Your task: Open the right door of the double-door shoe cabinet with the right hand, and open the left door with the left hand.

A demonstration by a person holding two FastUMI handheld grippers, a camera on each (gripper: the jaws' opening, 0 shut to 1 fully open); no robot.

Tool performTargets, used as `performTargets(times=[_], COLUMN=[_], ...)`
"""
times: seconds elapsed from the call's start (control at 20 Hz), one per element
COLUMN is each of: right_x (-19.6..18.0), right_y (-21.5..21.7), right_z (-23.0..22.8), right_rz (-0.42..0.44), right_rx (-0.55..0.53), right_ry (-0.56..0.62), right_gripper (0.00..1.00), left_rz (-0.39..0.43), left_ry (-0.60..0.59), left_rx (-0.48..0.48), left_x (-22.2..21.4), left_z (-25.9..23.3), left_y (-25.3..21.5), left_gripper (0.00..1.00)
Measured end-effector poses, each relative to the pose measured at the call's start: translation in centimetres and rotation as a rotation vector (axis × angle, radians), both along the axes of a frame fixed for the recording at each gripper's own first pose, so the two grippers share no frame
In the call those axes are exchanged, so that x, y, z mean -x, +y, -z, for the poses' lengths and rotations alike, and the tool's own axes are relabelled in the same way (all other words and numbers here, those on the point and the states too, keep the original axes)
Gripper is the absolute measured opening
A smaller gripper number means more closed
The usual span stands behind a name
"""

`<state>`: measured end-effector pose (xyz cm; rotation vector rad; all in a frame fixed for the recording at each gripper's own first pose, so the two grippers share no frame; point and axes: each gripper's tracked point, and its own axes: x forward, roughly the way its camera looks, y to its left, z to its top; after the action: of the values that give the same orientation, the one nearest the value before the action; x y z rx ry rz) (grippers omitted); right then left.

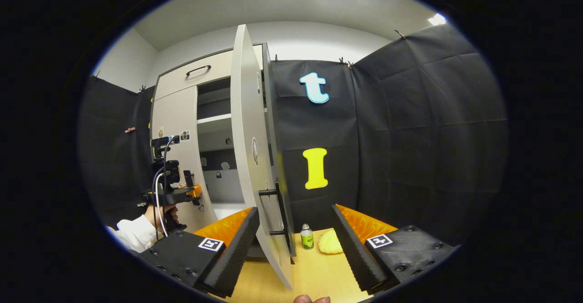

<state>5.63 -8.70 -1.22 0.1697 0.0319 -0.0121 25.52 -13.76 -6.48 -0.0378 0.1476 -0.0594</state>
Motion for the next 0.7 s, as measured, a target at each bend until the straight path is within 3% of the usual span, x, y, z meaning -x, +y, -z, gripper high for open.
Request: performTargets(times=[0.15, 0.35, 0.45, 0.5, 0.7], right_x=[0.2, 0.7, 1.0, 1.1, 2.9], right_y=[0.2, 0.7, 0.9, 1.0, 1.7], right_z=[0.0, -0.1, -0.5, -0.6, -1.1], right_rz=[-0.005, -0.021, -0.026, -0.026, -0.021], right_rx=[0.0, 0.028, 0.031, 0.033, 0.034], right_ry=[0.002, 0.001, -0.004, -0.005, -0.017], right_gripper=[0.98, 0.98, 0.98, 0.92, 0.98], left_rz=[-0.009, 0.001, -0.01, -0.012, 0.006], left_ry=[-0.037, -0.018, -0.016, -0.019, -0.006], left_rx=[-0.038, -0.017, -0.028, -0.028, 0.009], left_x=[0.0, 1.1, 2.5, 3.5, 7.4], left_z=[-0.2, -0.2, -0.3, -0.4, -0.3], left_y=[0.2, 0.4, 0.9, 1.3, 3.1], left_gripper=[0.27, 0.23, 0.23, 0.23, 0.22])
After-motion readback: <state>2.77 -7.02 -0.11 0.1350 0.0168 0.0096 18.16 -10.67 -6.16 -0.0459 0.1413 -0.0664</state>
